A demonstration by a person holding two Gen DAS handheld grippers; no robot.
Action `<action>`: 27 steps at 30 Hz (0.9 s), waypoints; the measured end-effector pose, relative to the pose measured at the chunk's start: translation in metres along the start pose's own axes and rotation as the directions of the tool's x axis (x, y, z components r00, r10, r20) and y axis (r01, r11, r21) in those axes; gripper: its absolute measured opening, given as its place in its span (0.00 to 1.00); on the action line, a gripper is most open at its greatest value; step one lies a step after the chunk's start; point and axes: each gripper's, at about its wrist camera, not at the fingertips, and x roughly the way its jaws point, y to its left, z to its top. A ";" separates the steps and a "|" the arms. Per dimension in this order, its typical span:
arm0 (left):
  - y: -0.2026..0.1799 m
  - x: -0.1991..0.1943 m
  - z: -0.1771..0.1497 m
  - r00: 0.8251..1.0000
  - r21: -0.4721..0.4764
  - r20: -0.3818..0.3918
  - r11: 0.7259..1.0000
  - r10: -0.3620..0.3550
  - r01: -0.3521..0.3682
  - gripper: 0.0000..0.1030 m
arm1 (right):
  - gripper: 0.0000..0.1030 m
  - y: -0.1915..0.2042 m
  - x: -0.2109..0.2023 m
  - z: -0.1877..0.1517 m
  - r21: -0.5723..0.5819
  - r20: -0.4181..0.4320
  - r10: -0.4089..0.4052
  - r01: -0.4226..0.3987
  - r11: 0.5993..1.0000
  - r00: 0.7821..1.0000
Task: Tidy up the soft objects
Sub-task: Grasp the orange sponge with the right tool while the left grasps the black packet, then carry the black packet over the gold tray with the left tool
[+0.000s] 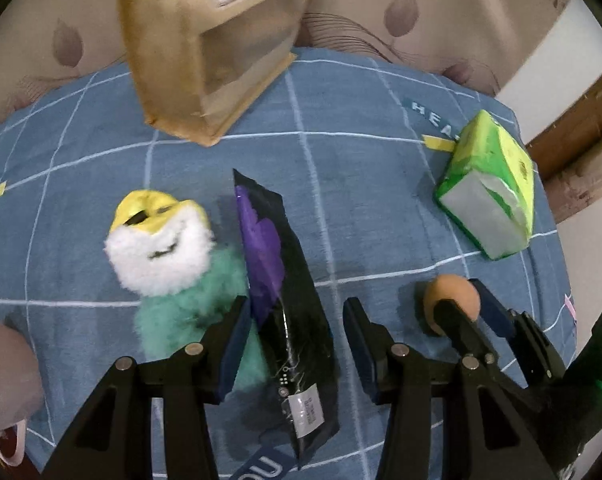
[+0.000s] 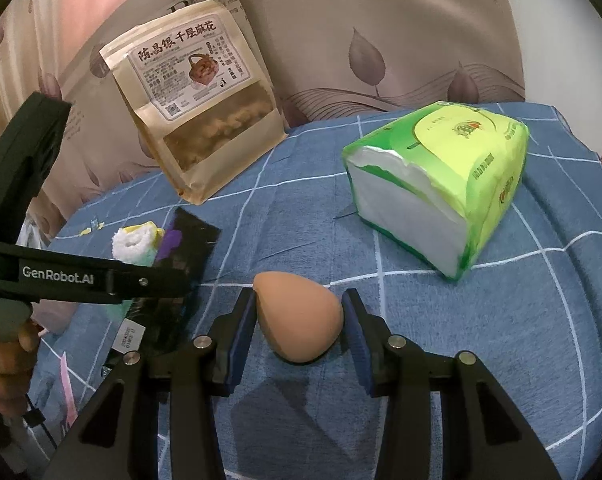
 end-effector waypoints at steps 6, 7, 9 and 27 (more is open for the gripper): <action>-0.017 0.007 0.006 1.000 0.040 -0.022 0.999 -0.011 0.012 0.47 | 0.39 -0.003 0.000 0.000 0.015 0.000 0.012 -0.012 1.000 1.000; -0.018 0.010 0.007 1.000 0.043 -0.026 0.999 -0.003 0.004 0.47 | 0.39 -0.003 0.000 0.000 0.017 -0.001 0.013 -0.013 1.000 1.000; -0.017 0.019 0.008 0.998 0.038 -0.036 0.998 0.041 -0.040 0.47 | 0.39 -0.004 0.000 0.000 0.020 0.000 0.016 -0.016 1.000 1.000; -0.039 0.034 0.004 0.995 0.180 0.025 0.979 0.095 -0.098 0.33 | 0.39 -0.006 0.001 0.001 0.029 -0.003 0.023 -0.023 0.999 1.000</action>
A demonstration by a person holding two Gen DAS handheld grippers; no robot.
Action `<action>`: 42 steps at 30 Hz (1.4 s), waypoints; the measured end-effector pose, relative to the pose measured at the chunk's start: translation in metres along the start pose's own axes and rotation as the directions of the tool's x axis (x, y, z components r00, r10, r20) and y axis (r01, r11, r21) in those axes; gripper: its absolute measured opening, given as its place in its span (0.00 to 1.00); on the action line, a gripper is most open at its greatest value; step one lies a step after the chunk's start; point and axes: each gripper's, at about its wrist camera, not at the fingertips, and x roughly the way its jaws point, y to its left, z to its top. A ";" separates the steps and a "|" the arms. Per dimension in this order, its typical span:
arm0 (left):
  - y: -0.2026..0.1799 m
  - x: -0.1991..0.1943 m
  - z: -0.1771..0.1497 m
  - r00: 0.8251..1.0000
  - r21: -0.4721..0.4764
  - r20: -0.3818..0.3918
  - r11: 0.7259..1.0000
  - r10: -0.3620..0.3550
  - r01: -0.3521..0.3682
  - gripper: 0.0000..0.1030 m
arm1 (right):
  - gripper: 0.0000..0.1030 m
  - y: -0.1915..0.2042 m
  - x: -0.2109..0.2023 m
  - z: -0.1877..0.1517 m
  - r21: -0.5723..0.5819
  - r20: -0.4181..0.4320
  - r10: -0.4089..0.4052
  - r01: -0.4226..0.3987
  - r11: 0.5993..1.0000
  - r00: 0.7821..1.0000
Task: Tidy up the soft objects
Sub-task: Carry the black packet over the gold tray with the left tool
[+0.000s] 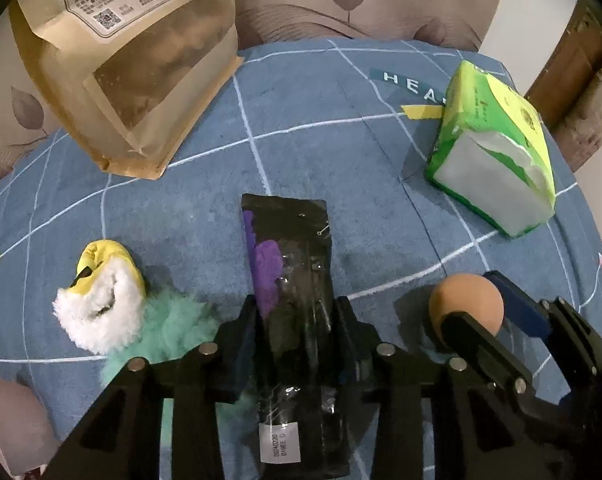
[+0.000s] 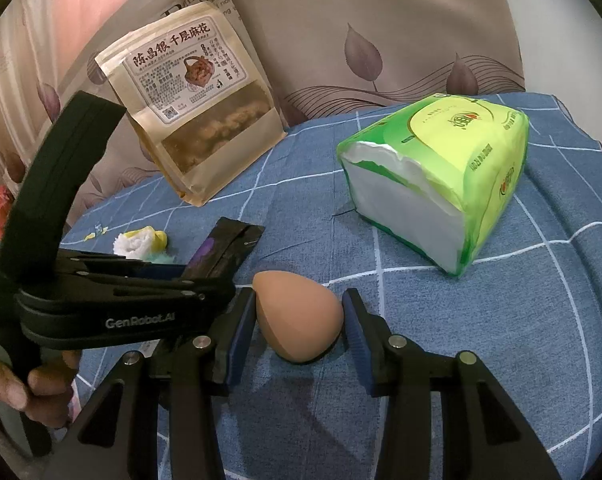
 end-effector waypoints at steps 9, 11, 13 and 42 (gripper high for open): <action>0.002 -0.025 -0.012 0.999 -0.005 0.034 1.000 0.022 -0.022 0.30 | 0.39 0.000 0.002 0.000 -0.011 -0.002 -0.007 0.007 1.000 1.000; 0.006 -0.034 -0.014 0.999 -0.016 0.050 1.000 0.016 -0.015 0.30 | 0.40 0.000 0.002 0.000 -0.013 -0.003 -0.008 0.008 1.000 1.000; 0.011 -0.046 -0.017 0.998 -0.028 0.067 1.000 0.010 -0.008 0.30 | 0.40 0.001 0.002 -0.001 -0.016 -0.003 -0.010 0.010 1.000 1.000; 0.188 -0.223 -0.123 0.943 -0.231 0.230 0.955 0.239 -0.186 0.30 | 0.40 0.014 0.006 -0.002 -0.085 -0.016 -0.074 0.073 0.994 0.997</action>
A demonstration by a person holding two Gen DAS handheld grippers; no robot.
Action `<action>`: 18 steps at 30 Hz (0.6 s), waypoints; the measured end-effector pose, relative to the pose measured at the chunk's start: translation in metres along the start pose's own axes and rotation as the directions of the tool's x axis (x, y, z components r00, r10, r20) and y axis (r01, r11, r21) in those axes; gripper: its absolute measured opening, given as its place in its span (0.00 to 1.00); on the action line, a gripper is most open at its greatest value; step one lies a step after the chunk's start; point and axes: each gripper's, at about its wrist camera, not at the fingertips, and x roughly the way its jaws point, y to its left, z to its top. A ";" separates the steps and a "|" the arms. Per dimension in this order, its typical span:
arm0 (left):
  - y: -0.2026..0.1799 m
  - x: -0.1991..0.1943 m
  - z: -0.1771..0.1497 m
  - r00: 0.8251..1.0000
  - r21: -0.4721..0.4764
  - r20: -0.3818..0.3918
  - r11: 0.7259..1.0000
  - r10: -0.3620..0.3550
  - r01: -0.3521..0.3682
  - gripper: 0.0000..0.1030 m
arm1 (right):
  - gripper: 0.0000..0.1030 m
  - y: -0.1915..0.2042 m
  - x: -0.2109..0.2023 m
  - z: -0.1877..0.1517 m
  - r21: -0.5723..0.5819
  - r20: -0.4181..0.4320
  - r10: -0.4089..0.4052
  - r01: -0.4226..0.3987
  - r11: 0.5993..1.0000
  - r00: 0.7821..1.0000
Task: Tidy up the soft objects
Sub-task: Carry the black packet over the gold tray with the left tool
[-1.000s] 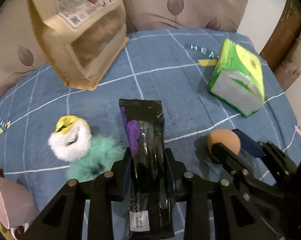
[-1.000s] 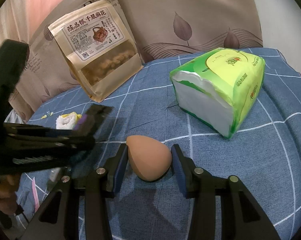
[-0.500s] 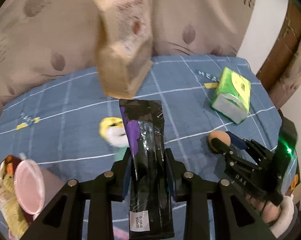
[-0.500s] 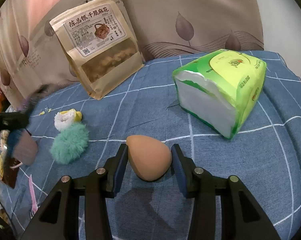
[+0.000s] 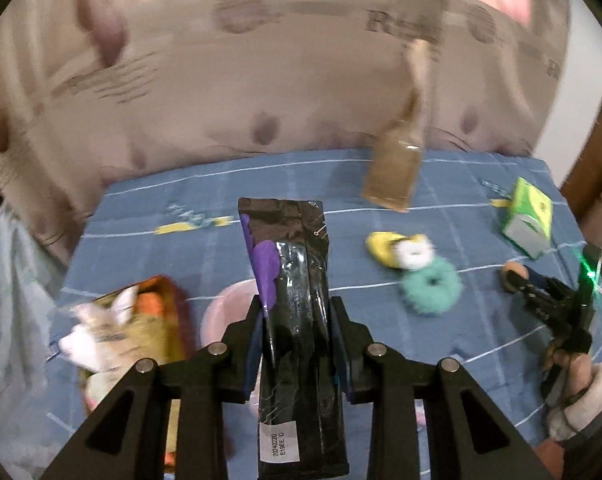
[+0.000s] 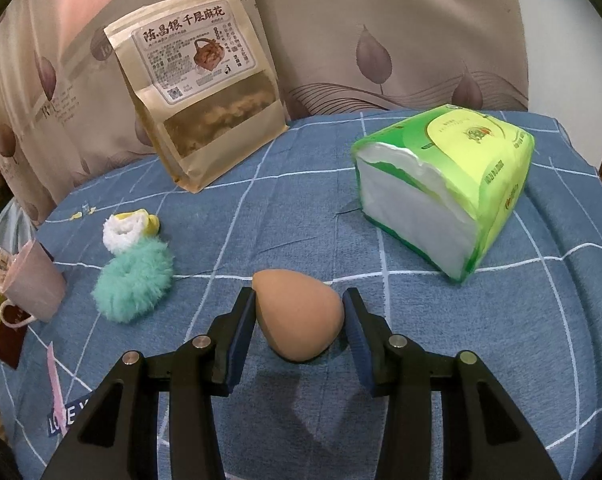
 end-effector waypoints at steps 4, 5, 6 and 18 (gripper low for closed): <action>0.047 -0.010 -0.013 0.999 -0.060 0.000 0.997 0.046 -0.045 0.30 | 0.40 0.001 0.000 0.000 -0.006 -0.003 -0.006 0.006 1.000 1.000; 0.058 -0.013 -0.016 0.998 -0.074 -0.001 0.996 0.057 -0.057 0.30 | 0.40 0.001 0.000 0.000 -0.007 -0.004 -0.007 0.007 1.000 1.000; 0.067 -0.015 -0.019 0.998 -0.088 -0.002 0.994 0.065 -0.065 0.30 | 0.40 0.002 0.000 0.000 -0.009 -0.005 -0.009 0.009 1.000 1.000; 0.161 -0.006 -0.061 0.990 -0.248 -0.067 0.959 0.124 -0.137 0.30 | 0.40 0.008 0.003 0.001 -0.041 -0.022 -0.029 0.028 0.999 0.999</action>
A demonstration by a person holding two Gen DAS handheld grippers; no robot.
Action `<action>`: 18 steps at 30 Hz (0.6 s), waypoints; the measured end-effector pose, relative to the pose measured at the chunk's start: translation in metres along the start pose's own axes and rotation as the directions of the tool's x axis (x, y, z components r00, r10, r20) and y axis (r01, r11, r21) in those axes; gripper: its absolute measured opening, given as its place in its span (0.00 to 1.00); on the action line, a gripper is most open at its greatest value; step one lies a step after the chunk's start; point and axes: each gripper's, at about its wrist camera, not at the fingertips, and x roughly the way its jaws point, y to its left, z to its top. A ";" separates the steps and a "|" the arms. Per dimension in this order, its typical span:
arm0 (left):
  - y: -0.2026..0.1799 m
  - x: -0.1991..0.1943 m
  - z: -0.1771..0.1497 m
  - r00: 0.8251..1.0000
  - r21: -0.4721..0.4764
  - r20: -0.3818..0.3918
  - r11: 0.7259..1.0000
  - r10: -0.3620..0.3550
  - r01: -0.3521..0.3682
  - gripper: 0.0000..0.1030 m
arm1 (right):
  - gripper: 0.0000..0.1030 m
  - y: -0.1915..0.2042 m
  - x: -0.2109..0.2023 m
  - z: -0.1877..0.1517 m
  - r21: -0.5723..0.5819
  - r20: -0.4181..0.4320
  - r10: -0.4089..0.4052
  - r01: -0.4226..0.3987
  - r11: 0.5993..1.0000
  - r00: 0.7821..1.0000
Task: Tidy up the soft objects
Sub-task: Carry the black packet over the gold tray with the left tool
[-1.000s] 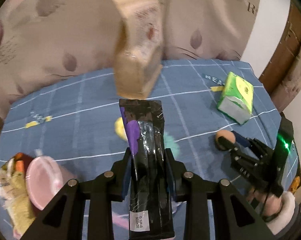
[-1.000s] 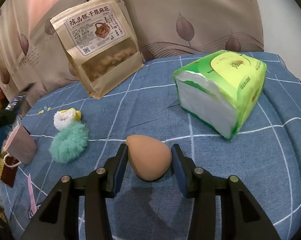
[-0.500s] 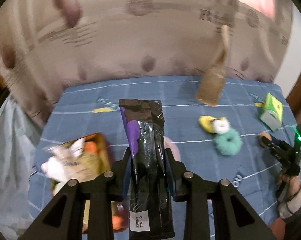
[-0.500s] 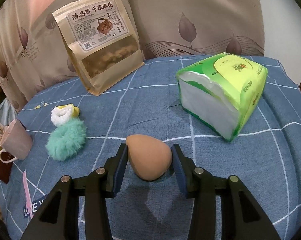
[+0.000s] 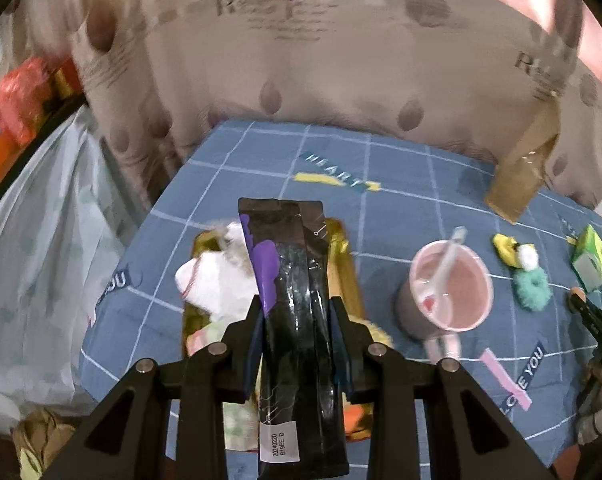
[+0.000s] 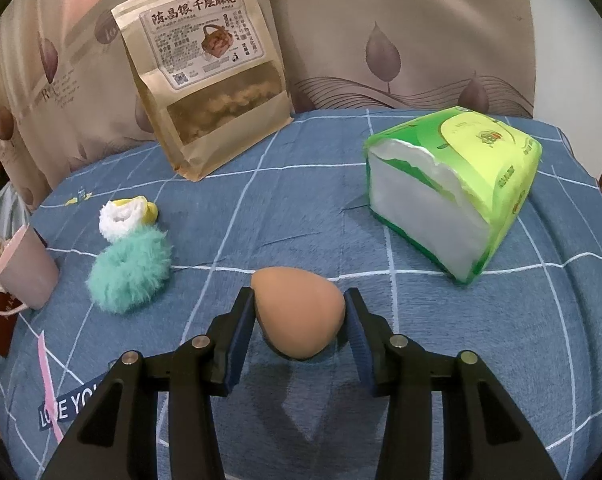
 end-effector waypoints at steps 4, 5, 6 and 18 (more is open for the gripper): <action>0.018 0.014 -0.007 1.000 -0.038 -0.027 0.999 0.013 -0.014 0.30 | 0.40 0.000 0.000 0.000 -0.005 -0.003 -0.003 0.003 1.000 1.000; 0.022 0.018 -0.009 0.999 -0.043 -0.032 0.999 0.013 -0.014 0.30 | 0.40 0.001 0.001 0.000 -0.008 -0.005 -0.005 0.005 1.000 1.000; 0.025 0.020 -0.010 0.999 -0.050 -0.036 0.999 0.016 -0.017 0.30 | 0.40 0.001 0.001 0.000 -0.012 -0.007 -0.006 0.006 1.000 1.000; 0.051 0.055 -0.023 0.998 -0.094 -0.067 0.995 -0.022 0.015 0.30 | 0.41 0.009 0.004 -0.001 -0.052 -0.024 -0.036 0.034 0.998 0.999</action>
